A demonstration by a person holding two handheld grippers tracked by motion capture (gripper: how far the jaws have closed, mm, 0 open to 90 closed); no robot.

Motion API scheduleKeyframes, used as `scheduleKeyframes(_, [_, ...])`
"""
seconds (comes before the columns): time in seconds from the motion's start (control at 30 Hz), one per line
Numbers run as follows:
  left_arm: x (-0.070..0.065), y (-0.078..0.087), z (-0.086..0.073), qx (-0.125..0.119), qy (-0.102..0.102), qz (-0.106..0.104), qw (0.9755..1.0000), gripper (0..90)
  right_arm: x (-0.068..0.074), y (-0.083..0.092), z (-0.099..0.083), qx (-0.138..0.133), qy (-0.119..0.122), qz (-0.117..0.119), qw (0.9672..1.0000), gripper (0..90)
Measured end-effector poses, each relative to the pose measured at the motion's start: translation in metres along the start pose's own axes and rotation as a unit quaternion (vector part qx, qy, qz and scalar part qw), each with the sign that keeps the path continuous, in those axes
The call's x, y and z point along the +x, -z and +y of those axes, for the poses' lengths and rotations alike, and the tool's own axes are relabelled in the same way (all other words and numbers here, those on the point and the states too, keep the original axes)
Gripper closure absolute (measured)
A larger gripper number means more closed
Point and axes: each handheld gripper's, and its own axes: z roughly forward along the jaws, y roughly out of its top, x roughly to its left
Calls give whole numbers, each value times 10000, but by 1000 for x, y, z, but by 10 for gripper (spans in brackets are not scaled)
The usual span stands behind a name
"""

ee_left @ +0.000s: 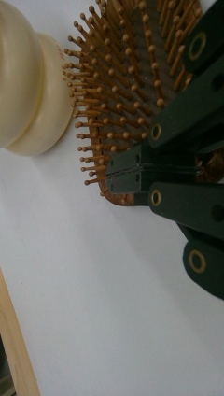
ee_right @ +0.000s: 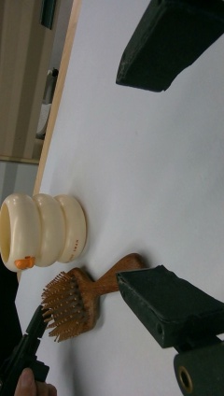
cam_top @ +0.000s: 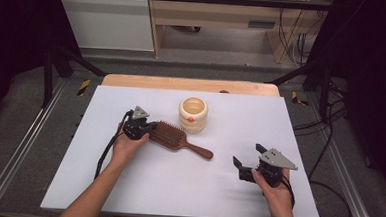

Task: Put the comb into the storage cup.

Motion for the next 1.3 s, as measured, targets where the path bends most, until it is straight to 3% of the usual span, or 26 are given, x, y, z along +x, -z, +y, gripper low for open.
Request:
scheduleKeyframes(0.27, [-9, -4, 2, -25, -35, -179, 9998, 900, 1, 0, 0, 12, 0, 25, 10000, 67])
scheduleKeyframes(0.47, [-24, -9, 6, -33, -136, -382, 9992, 900, 1, -1, 1, 158, 11, 138, 9998, 69])
scheduleKeyframes(0.77, [-65, -19, 13, -13, -432, -784, 9960, 900, 3, -2, 2, 289, 17, 262, 9992, 67])
scheduleKeyframes(1.07, [-104, -24, 16, -28, -589, -1139, 9917, 900, 3, -1, 3, 415, -81, 303, 9986, 68])
scheduleKeyframes(1.13, [-111, -24, 16, -33, -656, -1106, 9917, 900, 4, -1, 4, 410, -97, 293, 9987, 67])
scheduleKeyframes(1.23, [-117, -20, 16, -130, -761, -890, 9930, 900, 4, -1, 4, 435, -130, 300, 9985, 63])
scheduleKeyframes(1.3, [-116, -13, 14, -296, -672, -838, 9938, 900, 5, -1, 5, 525, -135, 417, 9977, 63])
